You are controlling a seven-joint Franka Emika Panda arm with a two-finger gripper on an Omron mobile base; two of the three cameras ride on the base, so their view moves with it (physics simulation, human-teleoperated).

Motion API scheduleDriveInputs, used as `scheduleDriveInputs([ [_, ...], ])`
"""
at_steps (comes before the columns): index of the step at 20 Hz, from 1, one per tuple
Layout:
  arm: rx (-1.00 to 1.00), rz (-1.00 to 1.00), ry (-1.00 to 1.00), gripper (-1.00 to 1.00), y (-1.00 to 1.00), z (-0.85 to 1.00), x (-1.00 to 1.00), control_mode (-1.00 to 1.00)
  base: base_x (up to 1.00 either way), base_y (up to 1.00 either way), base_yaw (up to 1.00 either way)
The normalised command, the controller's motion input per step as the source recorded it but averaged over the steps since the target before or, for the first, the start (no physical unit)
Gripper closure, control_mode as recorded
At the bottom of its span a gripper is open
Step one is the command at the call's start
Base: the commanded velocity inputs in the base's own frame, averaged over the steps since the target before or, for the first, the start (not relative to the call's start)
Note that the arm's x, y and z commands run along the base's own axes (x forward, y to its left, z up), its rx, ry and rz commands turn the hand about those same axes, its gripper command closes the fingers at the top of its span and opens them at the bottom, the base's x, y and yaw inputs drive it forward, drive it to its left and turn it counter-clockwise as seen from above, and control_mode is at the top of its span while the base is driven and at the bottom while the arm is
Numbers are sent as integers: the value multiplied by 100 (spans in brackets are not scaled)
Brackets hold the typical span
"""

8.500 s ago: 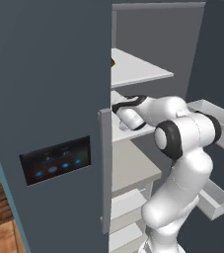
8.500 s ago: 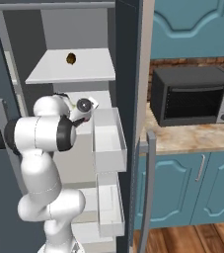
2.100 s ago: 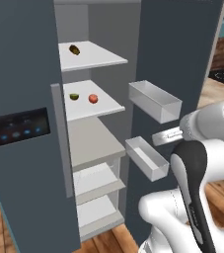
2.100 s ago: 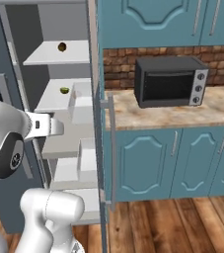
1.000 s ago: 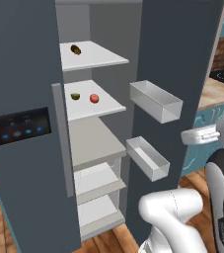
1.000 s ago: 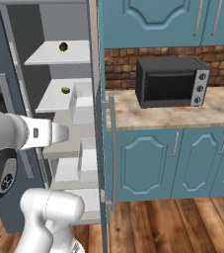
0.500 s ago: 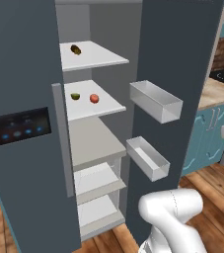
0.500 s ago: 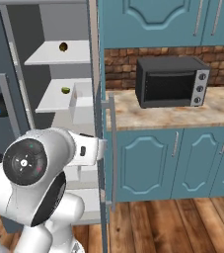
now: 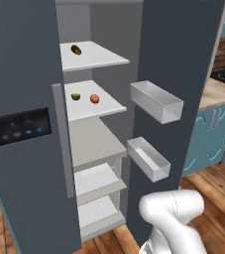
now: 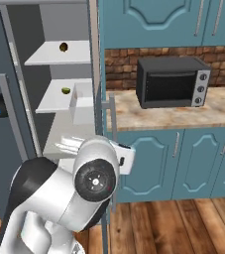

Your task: Place the peach in the correct fridge rack based on whether it is a fruit or vegetable. Finally, close the fridge door.

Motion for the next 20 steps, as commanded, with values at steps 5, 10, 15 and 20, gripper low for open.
scheduleDriveInputs([
  [5, 29, 0, 1, -100, -61, 0, 39, -100, 0, 0, 0],
  [10, 27, -1, 12, -100, -33, 0, 51, -100, 0, 0, 0],
  [15, 16, 0, 7, -100, -4, 0, 52, -100, 0, 0, 0],
  [20, 7, 0, 1, -100, 0, -10, 47, -100, 0, 0, 0],
])
